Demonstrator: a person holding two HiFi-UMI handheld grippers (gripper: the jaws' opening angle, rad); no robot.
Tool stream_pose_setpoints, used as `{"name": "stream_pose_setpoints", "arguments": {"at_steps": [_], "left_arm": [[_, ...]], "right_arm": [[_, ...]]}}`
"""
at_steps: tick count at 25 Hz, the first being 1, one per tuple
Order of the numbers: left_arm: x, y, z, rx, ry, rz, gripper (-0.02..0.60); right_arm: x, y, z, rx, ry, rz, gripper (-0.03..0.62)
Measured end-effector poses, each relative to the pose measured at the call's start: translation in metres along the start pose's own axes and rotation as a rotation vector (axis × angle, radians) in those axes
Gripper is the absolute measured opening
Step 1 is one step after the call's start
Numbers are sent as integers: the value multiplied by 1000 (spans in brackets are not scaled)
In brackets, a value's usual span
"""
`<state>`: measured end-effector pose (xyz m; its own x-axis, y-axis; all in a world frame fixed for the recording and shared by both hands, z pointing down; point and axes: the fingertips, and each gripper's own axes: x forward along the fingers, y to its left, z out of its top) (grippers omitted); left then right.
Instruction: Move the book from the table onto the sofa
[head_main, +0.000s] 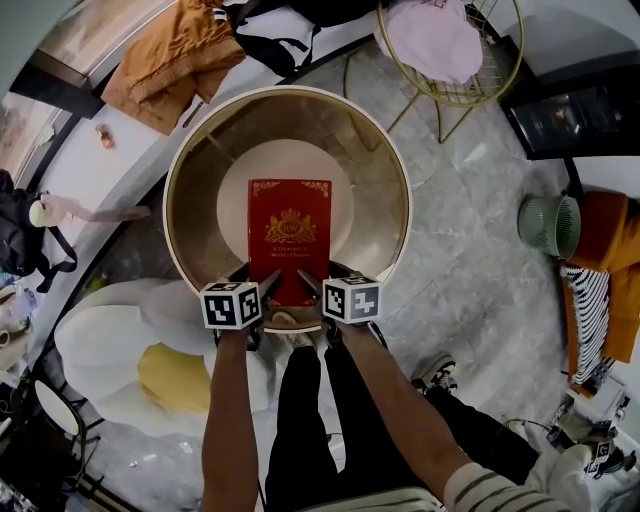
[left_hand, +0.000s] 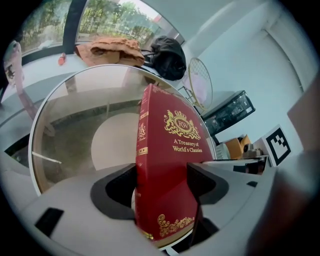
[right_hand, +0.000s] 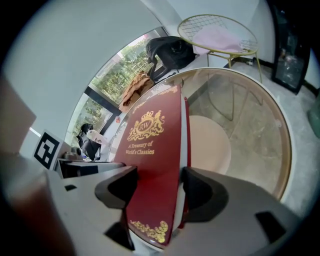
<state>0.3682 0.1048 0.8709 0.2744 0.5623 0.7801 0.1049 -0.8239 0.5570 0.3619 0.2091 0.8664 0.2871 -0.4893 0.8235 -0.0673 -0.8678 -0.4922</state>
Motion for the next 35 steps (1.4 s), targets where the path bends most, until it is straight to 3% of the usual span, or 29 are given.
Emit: {"name": "stream_pose_setpoints", "arguments": {"at_steps": [7,18,35], "left_arm": [[-10,-15,-4,20,-5,26,324],[-44,-49,-9,-21,-50,40,324],[-170,-146,3,-19,-210,59,324]], "right_arm": [[-16,0,-2,-5,2,11,301],[-60,15,-1,-41,2,23,301],[-201,88,20,-186,-80,54,301]]}}
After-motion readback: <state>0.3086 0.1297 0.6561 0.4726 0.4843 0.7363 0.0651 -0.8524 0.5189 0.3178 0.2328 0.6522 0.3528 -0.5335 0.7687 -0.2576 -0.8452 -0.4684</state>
